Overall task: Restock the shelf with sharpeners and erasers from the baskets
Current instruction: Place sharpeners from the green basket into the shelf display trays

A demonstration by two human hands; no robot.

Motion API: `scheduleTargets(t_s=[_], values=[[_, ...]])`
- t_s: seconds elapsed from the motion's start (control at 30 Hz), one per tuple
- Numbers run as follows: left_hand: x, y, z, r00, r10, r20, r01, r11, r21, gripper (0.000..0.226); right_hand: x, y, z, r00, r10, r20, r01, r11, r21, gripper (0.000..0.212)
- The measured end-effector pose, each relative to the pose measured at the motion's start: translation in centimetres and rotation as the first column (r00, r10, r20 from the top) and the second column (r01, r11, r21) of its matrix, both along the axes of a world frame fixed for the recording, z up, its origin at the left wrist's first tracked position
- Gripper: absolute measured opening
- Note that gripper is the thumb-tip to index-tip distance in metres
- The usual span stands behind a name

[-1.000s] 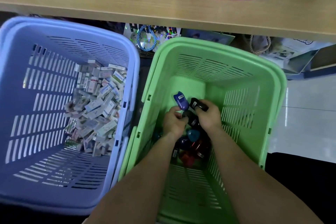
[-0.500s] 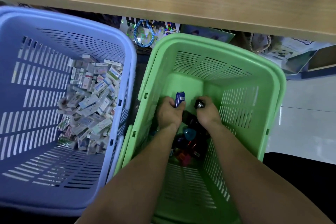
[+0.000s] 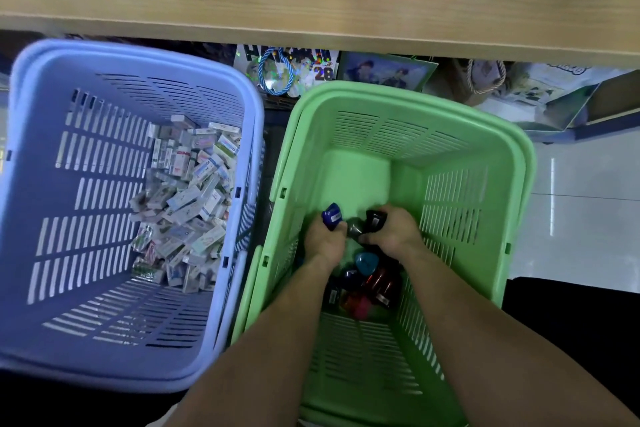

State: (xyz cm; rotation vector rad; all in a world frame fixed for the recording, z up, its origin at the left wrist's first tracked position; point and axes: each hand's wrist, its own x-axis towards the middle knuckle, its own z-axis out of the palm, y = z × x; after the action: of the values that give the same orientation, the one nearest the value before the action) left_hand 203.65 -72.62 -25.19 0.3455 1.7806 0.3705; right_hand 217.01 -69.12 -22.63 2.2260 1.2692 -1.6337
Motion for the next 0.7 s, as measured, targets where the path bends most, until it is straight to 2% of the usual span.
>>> scheduleTargets(t_s=[0.1, 0.23, 0.3, 0.43, 0.53, 0.7], values=[[0.0, 0.7, 0.4, 0.997, 0.024, 0.070, -0.024, 1.000, -0.002, 0.015, -0.1, 0.0, -0.2, 0.999, -0.052, -0.009, 0.052, 0.999, 0.009, 0.061], [0.0, 1.9, 1.1, 0.990, 0.073, 0.124, -0.081, 0.995, 0.061, 0.024, -0.1, 0.2, 0.0, 0.985, -0.125, -0.117, 0.131, 0.990, 0.045, 0.035], [0.0, 2.3, 1.2, 0.984, 0.107, 0.144, -0.122, 0.988, 0.098, 0.024, -0.2, 0.2, 0.0, 0.971, -0.175, -0.160, 0.186, 0.981, 0.056, 0.034], [0.1, 3.0, 1.9, 0.966, 0.132, 0.223, -0.165, 0.977, 0.134, 0.005, -0.3, 0.4, 0.0, 0.914, -0.323, -0.247, 0.348, 0.935, 0.065, 0.033], [0.1, 3.0, 2.0, 0.949, 0.181, 0.259, -0.209, 0.974, 0.089, 0.021, -0.2, 0.7, 0.1, 0.863, -0.397, -0.314, 0.434, 0.899, 0.056, 0.030], [-0.1, 2.6, 2.1, 0.940, 0.212, 0.268, -0.239, 0.968, 0.073, 0.020, -0.2, 1.3, 0.2, 0.822, -0.419, -0.385, 0.456, 0.890, 0.005, 0.022]])
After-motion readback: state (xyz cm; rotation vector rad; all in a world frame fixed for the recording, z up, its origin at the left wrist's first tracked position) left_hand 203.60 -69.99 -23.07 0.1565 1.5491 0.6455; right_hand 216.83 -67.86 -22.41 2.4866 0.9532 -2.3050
